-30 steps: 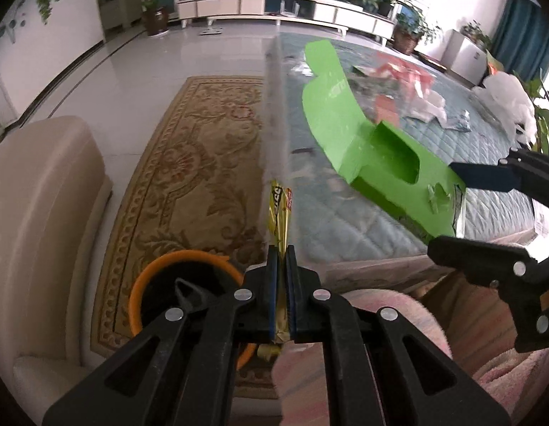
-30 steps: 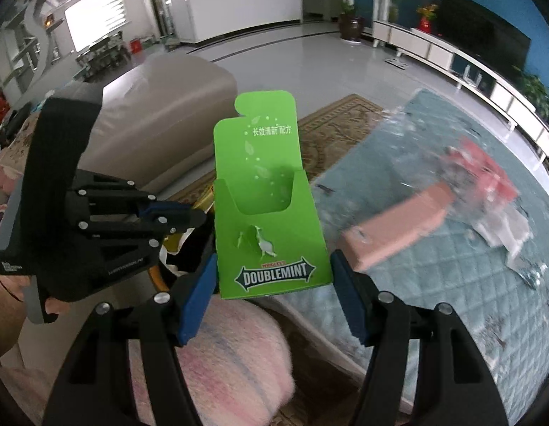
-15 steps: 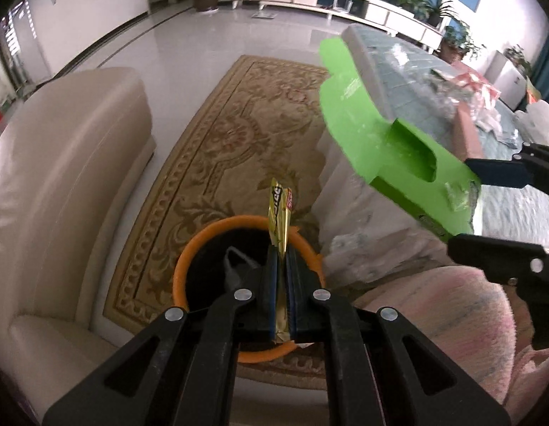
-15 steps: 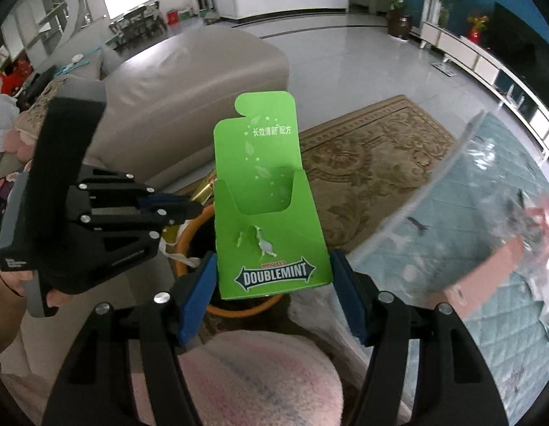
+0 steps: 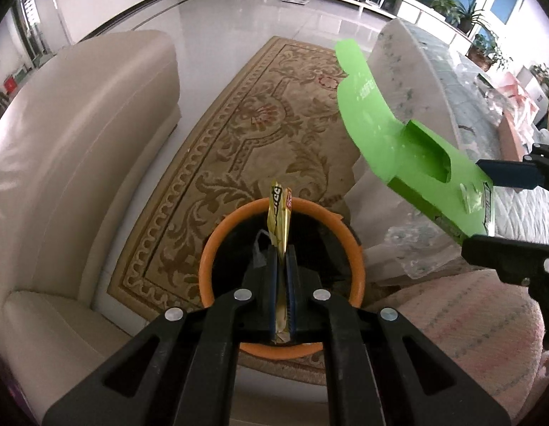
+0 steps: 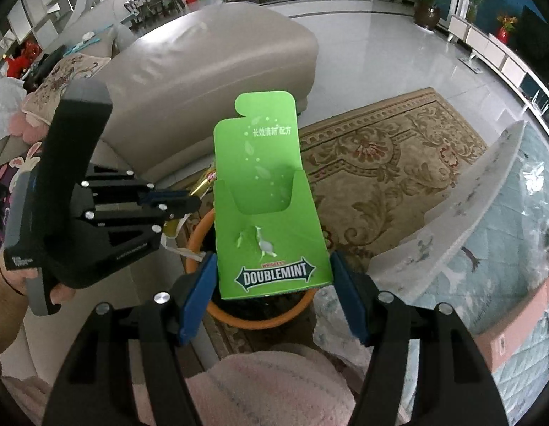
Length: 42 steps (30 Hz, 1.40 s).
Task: Collect trash
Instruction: 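Carry the wrapper and green cardboard with both tools over the bin, then open both tools to drop the wrapper and cardboard into the bin, then move both tools back over the mattress toward the pink box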
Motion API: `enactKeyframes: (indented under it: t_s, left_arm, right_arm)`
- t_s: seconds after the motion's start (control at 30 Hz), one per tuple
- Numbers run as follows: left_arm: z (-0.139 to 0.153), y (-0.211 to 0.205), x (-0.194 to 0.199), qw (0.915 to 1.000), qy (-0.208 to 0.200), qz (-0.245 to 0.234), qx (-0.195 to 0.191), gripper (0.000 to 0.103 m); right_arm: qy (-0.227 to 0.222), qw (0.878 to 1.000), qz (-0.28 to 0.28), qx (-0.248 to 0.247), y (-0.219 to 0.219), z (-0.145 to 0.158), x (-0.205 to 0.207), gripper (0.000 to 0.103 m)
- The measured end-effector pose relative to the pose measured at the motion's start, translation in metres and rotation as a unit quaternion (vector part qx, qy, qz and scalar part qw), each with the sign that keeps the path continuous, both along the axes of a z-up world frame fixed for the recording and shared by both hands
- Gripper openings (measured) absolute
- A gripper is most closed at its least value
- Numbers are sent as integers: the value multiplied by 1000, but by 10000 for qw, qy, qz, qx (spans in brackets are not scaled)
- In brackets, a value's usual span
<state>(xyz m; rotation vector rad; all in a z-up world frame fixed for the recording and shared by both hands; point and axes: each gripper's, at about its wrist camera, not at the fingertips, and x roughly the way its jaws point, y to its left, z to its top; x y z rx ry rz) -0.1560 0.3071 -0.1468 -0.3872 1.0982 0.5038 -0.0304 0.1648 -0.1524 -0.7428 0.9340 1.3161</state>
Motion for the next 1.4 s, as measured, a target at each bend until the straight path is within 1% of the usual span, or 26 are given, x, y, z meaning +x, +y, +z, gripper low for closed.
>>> enactKeyframes:
  t_s: [0.17,0.33,0.37,0.4,0.43,0.47,0.5,0.53,0.57,0.63,0.73,0.9,1.0,1.07,1.17,1.23,1.3,1.4]
  left_arm:
    - [-12,8,-1,9999,57,91,-88,8]
    - [-20,17,-2,9997,67,183,-177,13]
    - [-21,18,-2,9996,77,201,-162,19]
    - [-21,20,-2,9996,81,222,-152,31]
    - [-22,20,-1,9996,87,242,-138,41]
    - [-22,21,-1,9995,94,288,-88,66]
    - [-22,23,-1,9993,107,371,21,82]
    - [-21,25,-2,9986,105,484,195,83]
    - [-20,26,-3,9983,102,511,252,83]
    - [-22,29,-3,9985,98,512,162,84]
    - [-25,31,-3,9984,130,542,92,84]
    - [-25,29,2,9984,178,527,94,84]
    - [-21,26,4,9987,200,455,102,84]
    - [-15,19,10,9990,232,337,164,84]
    - [-4,6,18,9993,236,184,223,84]
    - [5,-6,26,9994,213,37,270,85]
    - [17,-24,39,9990,144,-131,396,92]
    - [29,-47,59,9979,54,-391,521,93]
  right_arm:
    - [4,9999,74,-141,16,-10,-2,64]
    - [-34,9996,155,-252,29,-20,-2,64]
    - [-31,9995,168,-272,31,-21,-2,64]
    - [-51,9995,144,-287,33,-22,-2,64]
    - [-76,9994,103,-308,35,-24,-3,66]
    - [-96,9993,57,-354,37,-26,-2,69]
    - [-103,9993,27,-368,38,-26,-2,72]
    - [-89,9993,-11,-374,40,-28,-1,77]
    - [-51,9992,-2,-387,41,-29,0,78]
    - [46,9992,8,-400,43,-30,1,78]
    - [13,9991,6,-420,43,-31,2,78]
    - [46,9993,1,-376,40,-29,3,78]
    - [36,9996,-47,-291,35,-22,5,79]
    - [22,9997,-129,-187,28,-13,9,86]
    - [27,9998,-208,-47,10,2,16,88]
    - [-106,9994,-329,-1,-5,10,23,91]
    - [-155,9988,-459,69,-24,16,32,94]
    - [-197,9971,-728,132,-57,23,53,94]
